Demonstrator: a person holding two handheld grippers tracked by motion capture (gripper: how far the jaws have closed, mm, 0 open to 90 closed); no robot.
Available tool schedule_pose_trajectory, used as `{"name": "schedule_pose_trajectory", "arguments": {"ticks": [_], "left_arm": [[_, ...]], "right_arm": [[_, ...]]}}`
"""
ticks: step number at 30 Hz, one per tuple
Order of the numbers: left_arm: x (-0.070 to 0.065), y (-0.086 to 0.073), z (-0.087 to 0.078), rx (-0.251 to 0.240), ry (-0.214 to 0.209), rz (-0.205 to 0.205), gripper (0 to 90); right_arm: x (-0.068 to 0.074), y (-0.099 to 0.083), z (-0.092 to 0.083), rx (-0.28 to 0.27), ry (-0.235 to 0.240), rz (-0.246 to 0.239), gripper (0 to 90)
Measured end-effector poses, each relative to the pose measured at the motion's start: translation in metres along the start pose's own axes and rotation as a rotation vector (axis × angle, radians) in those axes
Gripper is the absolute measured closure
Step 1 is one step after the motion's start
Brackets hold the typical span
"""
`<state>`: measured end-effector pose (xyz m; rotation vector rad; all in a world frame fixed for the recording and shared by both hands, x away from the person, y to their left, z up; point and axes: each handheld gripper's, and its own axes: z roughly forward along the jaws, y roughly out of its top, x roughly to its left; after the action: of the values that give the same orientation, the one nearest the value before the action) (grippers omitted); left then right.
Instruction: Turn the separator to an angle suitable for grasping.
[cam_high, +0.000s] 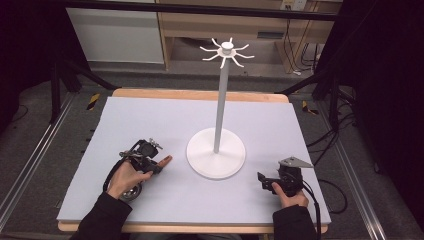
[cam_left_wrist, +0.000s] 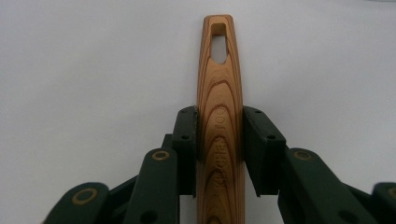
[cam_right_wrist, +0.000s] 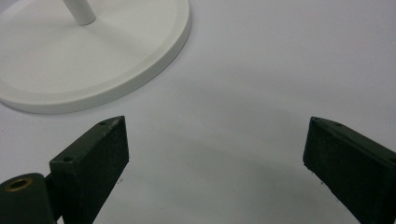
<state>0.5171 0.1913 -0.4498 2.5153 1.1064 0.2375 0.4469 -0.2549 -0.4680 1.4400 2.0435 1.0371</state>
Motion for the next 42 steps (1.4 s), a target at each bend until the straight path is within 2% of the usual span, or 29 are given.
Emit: {"name": "schedule_pose_trajectory", "arguments": {"ticks": [2,14,23,25,26,30,35,40,42], "left_arm": [[-0.001,-0.001,-0.002,-0.013,0.009,0.004,67.4],[-0.002,-0.006,-0.02,-0.086,0.0,0.002,67.6],[-0.008,-0.009,-0.042,-0.164,-0.002,0.01,67.7],[-0.009,-0.01,-0.051,-0.199,-0.002,0.008,67.7],[-0.009,-0.01,-0.051,-0.199,-0.002,0.008,67.7],[-0.012,-0.012,-0.059,-0.249,-0.007,-0.006,67.7],[-0.012,-0.015,-0.067,-0.305,0.001,0.001,67.7],[-0.011,-0.019,-0.074,-0.384,0.004,-0.024,67.7],[-0.012,-0.021,-0.078,-0.432,0.011,-0.04,67.7]], "right_arm": [[0.0,0.0,0.0,0.0,0.0,0.001,7.4],[0.0,0.0,-0.001,-0.001,0.001,0.004,7.3],[0.0,0.0,-0.002,-0.011,0.003,0.005,7.3],[0.0,0.0,-0.003,-0.016,0.003,0.005,7.3],[0.0,0.0,-0.003,-0.016,0.003,0.005,7.3],[0.001,0.0,-0.003,-0.022,0.001,0.004,7.3],[0.001,0.001,-0.003,-0.028,-0.002,0.0,7.3],[0.001,0.001,-0.004,-0.029,-0.006,0.002,7.3],[0.001,0.001,-0.004,-0.031,-0.003,-0.002,7.3]]}}
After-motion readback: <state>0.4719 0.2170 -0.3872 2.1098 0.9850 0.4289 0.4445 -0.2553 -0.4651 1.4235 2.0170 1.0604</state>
